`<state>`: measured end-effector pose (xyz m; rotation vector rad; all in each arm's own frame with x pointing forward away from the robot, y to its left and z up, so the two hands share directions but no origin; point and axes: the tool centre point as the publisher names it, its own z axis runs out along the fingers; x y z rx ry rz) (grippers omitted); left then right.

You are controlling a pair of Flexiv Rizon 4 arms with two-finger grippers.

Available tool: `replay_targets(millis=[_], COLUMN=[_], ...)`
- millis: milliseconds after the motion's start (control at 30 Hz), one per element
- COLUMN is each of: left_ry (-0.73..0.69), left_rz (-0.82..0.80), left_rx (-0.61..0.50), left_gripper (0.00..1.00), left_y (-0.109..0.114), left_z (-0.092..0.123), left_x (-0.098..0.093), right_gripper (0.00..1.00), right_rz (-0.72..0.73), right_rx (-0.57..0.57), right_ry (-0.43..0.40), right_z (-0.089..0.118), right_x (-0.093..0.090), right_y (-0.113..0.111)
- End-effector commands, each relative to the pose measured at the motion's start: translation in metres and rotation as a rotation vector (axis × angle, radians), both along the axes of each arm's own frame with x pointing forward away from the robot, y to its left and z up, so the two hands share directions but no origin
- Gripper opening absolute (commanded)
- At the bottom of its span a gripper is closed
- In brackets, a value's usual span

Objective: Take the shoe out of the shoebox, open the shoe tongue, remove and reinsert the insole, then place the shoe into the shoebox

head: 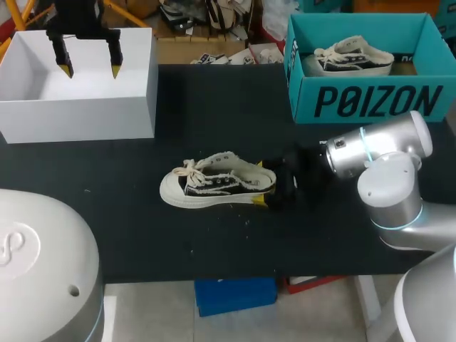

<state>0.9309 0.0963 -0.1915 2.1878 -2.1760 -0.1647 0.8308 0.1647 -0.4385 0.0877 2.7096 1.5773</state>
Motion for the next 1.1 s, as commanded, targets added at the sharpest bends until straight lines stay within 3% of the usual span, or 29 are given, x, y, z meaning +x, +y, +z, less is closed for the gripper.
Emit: replay_targets(millis=[33,567,967,1100], left_ry=[-0.032,-0.029,0.065,0.088], left_rz=[0.014,0.011,-0.006,-0.025], left_rx=[0.035,0.044,0.007,0.010], left_gripper=[1.00,1.00,1.00,1.00], left_y=[-0.017,-0.019,-0.115,-0.131], left_z=[-0.005,-0.005,-0.026,-0.032], left_x=[-0.025,-0.027,-0.063,-0.070], right_gripper=[0.00,0.00,0.00,0.00], right_rz=[-0.001,-0.001,-0.001,-0.001], right_rx=[-0.001,-0.001,-0.001,-0.001], right_ry=[0.000,0.000,0.000,0.000], right_z=[-0.002,-0.002,-0.002,-0.002], right_x=[0.001,0.001,0.001,0.001], right_y=[0.002,0.002,0.002,0.002])
